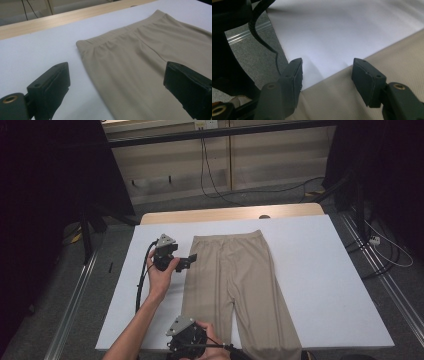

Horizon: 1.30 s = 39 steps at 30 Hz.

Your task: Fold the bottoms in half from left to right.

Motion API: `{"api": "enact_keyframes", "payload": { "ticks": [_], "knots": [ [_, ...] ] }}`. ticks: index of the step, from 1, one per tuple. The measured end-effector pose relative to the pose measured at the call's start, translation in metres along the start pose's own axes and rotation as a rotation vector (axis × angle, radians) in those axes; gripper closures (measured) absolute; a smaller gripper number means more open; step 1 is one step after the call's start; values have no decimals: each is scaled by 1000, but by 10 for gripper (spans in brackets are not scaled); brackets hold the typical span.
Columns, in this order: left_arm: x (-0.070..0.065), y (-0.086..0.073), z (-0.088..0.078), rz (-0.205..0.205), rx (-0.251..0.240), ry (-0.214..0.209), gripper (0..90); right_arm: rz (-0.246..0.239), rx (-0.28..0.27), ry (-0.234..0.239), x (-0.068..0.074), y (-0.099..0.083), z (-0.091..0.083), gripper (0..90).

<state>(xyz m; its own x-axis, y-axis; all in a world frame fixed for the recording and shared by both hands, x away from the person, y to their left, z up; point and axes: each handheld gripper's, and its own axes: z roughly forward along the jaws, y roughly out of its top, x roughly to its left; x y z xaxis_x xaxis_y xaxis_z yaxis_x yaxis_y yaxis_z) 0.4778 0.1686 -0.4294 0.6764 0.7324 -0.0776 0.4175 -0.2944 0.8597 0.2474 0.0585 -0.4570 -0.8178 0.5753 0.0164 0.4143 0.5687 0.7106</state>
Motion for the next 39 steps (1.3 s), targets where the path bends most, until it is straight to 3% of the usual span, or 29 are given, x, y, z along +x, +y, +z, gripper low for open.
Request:
{"api": "enact_keyframes", "payload": {
  "ticks": [1, 6, 8, 11, 12, 15, 17, 19, 22, 25, 26, 28, 34, 37, 39],
  "knots": [
    [0, 0, 0, 0, 0, 0, 71, 0, 0, 0, 0, 0, 0, 425],
    [3, 0, -1, -10, 14, 5, 74, 24, -1, 9, -15, -3, -5, 711],
    [5, -1, -1, -4, 15, 18, 74, 29, 6, 11, -16, -3, -6, 729],
    [8, -1, -1, -27, 9, 36, 74, 25, 14, -25, -11, -1, -5, 750],
    [12, -1, 1, -65, 18, 28, 74, 21, 18, -26, -11, -1, -6, 776],
    [16, -2, 3, -55, 22, 30, 78, 55, 27, -2, -15, -2, -8, 892],
    [20, 0, 7, -74, 42, 33, 114, 88, 27, 16, -18, -2, -8, 900],
    [26, 2, 10, -93, 59, 27, 159, 87, 27, 12, -17, -2, -9, 900],
    [30, 7, 18, -96, 78, 30, 247, 129, 15, 69, -26, -2, -10, 900],
    [33, 11, 27, -97, 85, 19, 359, 117, -5, 76, -27, -3, -10, 900],
    [36, 14, 34, -119, 97, 2, 365, 112, -8, 78, -25, -3, -10, 900],
    [37, 15, 40, -123, 101, 4, 418, 114, -18, 81, -26, -3, -12, 900],
    [46, 16, 59, -147, 99, 51, 435, 108, -50, 83, -27, -3, -21, 900],
    [48, 17, 67, -143, 90, 81, 354, 106, -48, 83, -27, -4, -20, 900],
    [50, 20, 76, -122, 135, 98, 414, 107, -49, 86, -27, -6, -19, 900]
  ]
}}
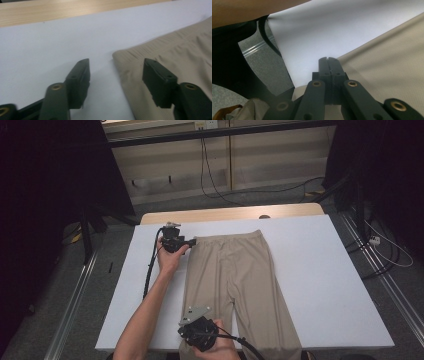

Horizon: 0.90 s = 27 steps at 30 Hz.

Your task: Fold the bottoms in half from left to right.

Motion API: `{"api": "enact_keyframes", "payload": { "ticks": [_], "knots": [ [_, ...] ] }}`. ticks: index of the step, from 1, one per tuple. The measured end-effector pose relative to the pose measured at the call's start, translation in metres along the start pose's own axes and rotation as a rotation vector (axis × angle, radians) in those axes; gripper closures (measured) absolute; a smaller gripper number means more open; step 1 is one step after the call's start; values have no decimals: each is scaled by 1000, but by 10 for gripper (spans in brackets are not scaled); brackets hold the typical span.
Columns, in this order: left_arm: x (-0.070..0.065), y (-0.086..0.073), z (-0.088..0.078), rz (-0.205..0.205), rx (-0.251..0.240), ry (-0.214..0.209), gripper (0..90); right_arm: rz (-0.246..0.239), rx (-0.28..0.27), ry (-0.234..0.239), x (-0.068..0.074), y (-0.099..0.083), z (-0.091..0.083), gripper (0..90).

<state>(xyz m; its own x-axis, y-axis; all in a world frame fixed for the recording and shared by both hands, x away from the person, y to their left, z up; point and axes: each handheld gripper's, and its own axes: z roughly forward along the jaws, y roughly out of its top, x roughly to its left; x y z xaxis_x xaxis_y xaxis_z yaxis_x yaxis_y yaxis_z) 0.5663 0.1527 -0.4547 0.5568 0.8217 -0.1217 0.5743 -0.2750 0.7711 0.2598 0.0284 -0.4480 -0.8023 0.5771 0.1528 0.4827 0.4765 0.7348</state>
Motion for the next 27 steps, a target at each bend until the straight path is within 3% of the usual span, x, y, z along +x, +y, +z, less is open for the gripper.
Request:
{"api": "enact_keyframes", "payload": {
  "ticks": [2, 3, 6, 7, 14, 15, 16, 19, 21, 26, 27],
  "knots": [
    [-1, 3, 3, 0, -2, 13, 494, -1, 0, 1, 0, 0, 0, 900],
    [-1, 4, 4, -19, -5, -2, 541, 0, -3, 3, -1, -1, 0, 900],
    [-2, 7, 8, -21, 12, 7, 591, -1, 1, 5, -1, -2, 0, 900],
    [-3, 8, 11, -25, 17, -15, 616, 0, 3, 5, -1, -2, 1, 900],
    [-6, 6, 18, -62, 33, -16, 641, 6, -7, 13, -4, -3, -2, 900],
    [-5, 6, 17, -62, 47, -53, 734, 6, -15, 14, -4, -3, -2, 900],
    [-5, 6, 17, -62, 47, -53, 767, 6, -15, 14, -4, -3, -2, 900],
    [-5, 5, 15, -68, 32, -59, 850, 14, -34, 28, -5, 0, -4, 900],
    [-3, 7, 12, -107, 4, -75, 854, 19, -48, 33, -5, 1, -6, 900],
    [-1, 16, 5, -130, -30, -95, 856, 33, -80, 52, -8, 9, -13, 900],
    [1, 20, 0, -148, -55, -108, 856, 40, -109, 59, -9, 13, -18, 900]
  ]
}}
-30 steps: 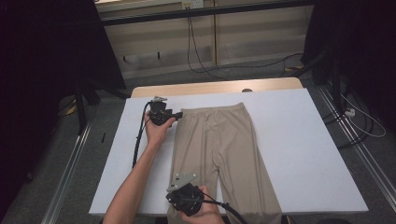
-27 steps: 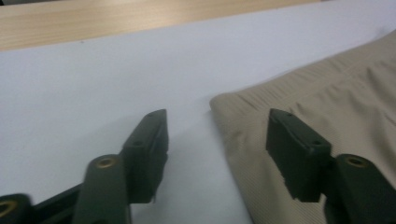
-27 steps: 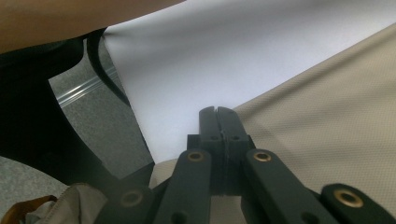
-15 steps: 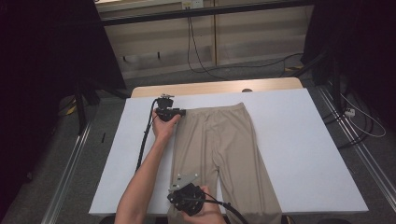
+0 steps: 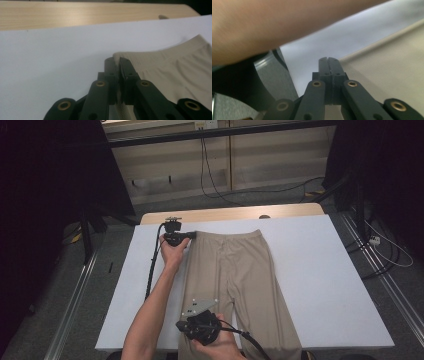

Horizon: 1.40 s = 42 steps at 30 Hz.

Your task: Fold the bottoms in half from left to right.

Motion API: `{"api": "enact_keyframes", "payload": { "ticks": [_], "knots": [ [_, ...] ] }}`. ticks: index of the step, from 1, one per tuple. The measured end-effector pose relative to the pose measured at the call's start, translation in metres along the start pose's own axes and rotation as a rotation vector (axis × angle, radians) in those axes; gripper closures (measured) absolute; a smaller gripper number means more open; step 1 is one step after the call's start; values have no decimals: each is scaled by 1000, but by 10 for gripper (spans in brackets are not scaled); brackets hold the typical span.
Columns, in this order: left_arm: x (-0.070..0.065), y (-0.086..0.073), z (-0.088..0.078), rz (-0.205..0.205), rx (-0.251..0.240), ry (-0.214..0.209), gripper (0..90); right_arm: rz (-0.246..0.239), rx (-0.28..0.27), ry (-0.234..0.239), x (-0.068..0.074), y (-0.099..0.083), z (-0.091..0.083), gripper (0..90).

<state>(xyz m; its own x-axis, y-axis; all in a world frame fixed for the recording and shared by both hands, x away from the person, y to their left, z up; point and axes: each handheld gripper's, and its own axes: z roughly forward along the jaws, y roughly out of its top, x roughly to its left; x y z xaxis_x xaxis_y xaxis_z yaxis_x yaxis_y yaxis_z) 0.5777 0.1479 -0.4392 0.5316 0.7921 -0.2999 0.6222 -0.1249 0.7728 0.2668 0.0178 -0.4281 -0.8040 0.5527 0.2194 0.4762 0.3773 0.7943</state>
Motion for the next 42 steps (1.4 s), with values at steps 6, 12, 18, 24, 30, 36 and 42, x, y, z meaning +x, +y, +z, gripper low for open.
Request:
{"api": "enact_keyframes", "payload": {
  "ticks": [6, 12, 18, 24, 30, 36, 42],
  "knots": [
    [9, 4, -16, -23, -19, 16, 856, -3, -55, 27, 6, 8, -9, 900],
    [13, 7, -28, -22, -46, 23, 856, -2, -85, 49, 10, 17, -12, 900],
    [20, 10, -44, -26, -49, 41, 856, -13, -104, 71, 16, 26, -15, 900],
    [30, 10, -62, -42, -55, 67, 856, -37, -130, 96, 25, 39, -15, 900],
    [42, 18, -84, -50, -79, 99, 856, -52, -160, 117, 31, 55, -15, 900],
    [46, 30, -105, -34, -78, 154, 856, -76, -205, 152, 39, 75, -16, 900],
    [47, 29, -109, -19, -64, 181, 856, -79, -233, 169, 37, 76, -24, 900]
  ]
}}
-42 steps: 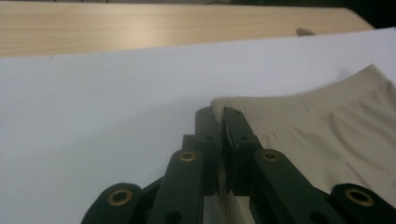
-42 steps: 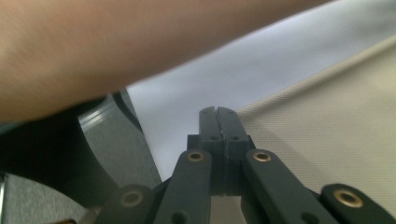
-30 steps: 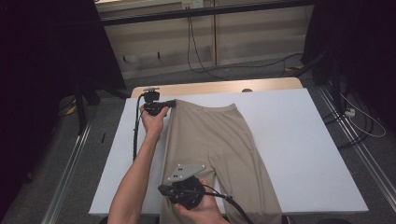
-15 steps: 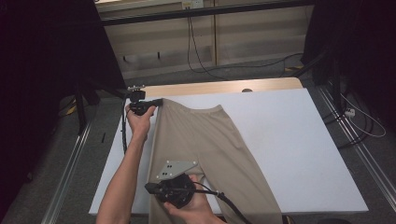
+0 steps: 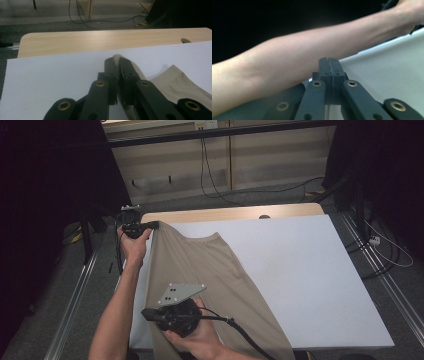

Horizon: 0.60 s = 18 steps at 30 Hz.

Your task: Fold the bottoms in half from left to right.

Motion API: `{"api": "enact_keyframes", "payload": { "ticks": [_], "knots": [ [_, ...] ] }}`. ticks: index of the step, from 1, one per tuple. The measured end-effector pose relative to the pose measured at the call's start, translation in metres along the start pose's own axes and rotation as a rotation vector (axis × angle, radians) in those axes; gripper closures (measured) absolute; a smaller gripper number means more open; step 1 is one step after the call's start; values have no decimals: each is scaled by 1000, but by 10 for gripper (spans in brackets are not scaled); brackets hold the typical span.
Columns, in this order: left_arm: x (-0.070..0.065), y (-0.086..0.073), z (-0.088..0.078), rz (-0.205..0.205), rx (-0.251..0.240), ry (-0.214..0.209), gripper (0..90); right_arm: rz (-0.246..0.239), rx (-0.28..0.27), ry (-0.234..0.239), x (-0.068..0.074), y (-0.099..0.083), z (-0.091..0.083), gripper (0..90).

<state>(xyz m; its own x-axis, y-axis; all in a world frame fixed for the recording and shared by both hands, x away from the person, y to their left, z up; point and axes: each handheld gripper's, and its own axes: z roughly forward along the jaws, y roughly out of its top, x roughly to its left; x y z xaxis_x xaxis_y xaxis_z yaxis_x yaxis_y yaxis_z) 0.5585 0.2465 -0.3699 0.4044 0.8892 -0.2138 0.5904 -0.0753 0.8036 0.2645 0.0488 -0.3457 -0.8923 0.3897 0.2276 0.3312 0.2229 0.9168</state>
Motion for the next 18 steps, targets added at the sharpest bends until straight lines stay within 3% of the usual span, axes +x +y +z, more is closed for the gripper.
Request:
{"api": "enact_keyframes", "payload": {
  "ticks": [7, 11, 12, 18],
  "knots": [
    [-11, -9, 16, 3, 8, -17, 855, 45, 30, -20, -9, -21, -14, 900],
    [-22, -8, 23, 0, 2, -35, 855, 53, 43, -57, -14, -31, -32, 900],
    [-28, -8, 26, 10, 8, -43, 855, 70, 42, -75, -17, -35, -43, 900],
    [-47, -14, 39, 37, 25, -69, 854, 82, 44, -120, -18, -49, -69, 900]
  ]
}}
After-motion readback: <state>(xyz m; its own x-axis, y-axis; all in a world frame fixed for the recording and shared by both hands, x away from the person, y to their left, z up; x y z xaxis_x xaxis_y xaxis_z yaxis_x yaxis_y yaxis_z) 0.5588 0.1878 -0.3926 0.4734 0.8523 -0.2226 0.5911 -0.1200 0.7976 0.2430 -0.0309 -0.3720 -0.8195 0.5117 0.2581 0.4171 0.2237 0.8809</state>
